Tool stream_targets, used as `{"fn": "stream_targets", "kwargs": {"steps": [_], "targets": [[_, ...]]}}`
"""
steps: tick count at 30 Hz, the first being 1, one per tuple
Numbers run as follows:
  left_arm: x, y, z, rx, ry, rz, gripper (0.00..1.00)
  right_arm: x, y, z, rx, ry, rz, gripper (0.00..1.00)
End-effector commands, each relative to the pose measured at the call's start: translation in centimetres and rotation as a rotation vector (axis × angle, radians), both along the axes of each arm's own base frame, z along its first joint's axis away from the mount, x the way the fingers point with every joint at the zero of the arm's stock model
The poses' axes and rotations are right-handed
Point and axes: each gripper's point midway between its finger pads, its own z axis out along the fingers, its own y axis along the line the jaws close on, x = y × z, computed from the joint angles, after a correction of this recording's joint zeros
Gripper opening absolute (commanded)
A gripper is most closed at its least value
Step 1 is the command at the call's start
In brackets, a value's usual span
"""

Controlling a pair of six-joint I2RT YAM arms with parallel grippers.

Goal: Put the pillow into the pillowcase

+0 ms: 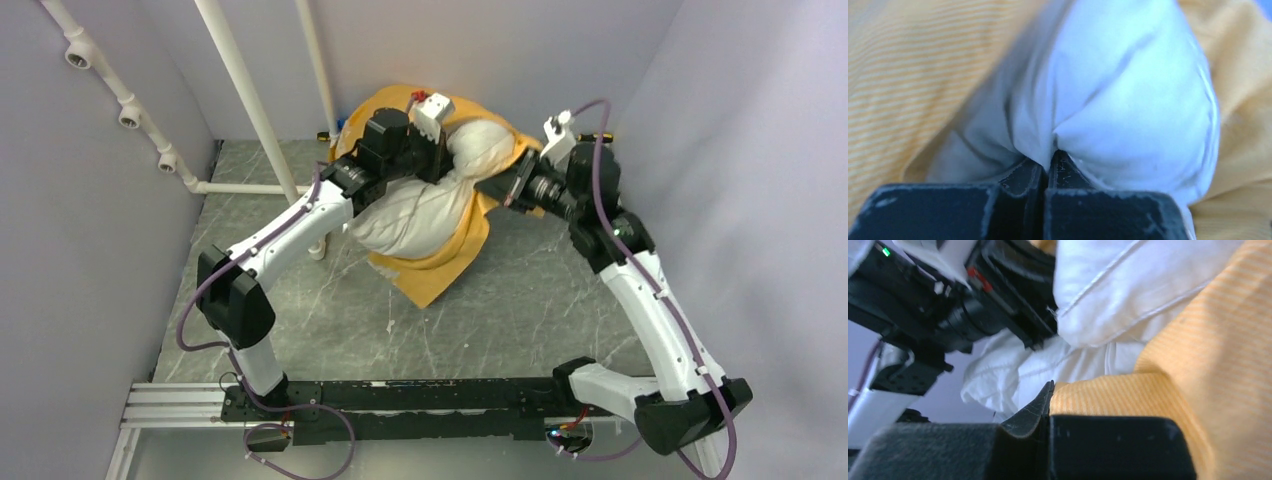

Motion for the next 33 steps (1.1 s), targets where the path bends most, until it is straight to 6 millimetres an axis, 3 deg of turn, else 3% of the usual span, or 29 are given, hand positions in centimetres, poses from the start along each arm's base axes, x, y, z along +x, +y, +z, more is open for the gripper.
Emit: {"fn": "stream_targets", "kwargs": {"steps": [1, 4, 6, 11, 15, 18, 22, 25, 30, 33], "targets": [[-3.9, -4.7, 4.3, -0.081, -0.001, -0.169, 0.00, -4.9, -1.4, 23.3, 0.162, -0.698, 0.043, 0.00], [-6.0, -6.4, 7.9, -0.140, -0.039, -0.264, 0.02, -6.1, -2.0, 27.6, 0.168, -0.800, 0.031, 0.00], [-7.0, -6.8, 10.6, -0.197, -0.069, -0.304, 0.12, -6.9, -2.5, 30.0, 0.175, -0.865, 0.019, 0.00], [-7.5, -5.3, 15.6, -0.224, -0.161, -0.276, 0.65, -8.9, -3.6, 35.0, 0.187, -1.018, -0.014, 0.00], [-7.1, -1.5, 19.7, -0.184, -0.311, -0.148, 0.85, -7.7, -3.4, 36.0, 0.162, -1.040, -0.031, 0.00], [-7.4, 1.9, 22.8, -0.191, -0.370, -0.122, 0.90, -6.7, -3.9, 36.6, 0.145, -1.071, -0.081, 0.00], [-8.9, 5.2, 25.5, -0.206, -0.391, -0.143, 0.93, -5.6, -3.2, 37.1, 0.154, -1.075, -0.056, 0.00], [-10.0, 6.7, 25.8, -0.180, -0.385, -0.130, 0.94, -3.9, -2.4, 36.2, 0.154, -1.031, -0.027, 0.00], [-9.9, 11.2, 24.9, -0.025, -0.431, 0.029, 0.96, -1.9, -3.5, 34.8, 0.144, -0.970, -0.060, 0.00], [-11.1, 13.5, 25.2, 0.026, -0.446, 0.070, 0.97, -0.9, -4.1, 34.3, 0.137, -0.935, -0.071, 0.00]]}}
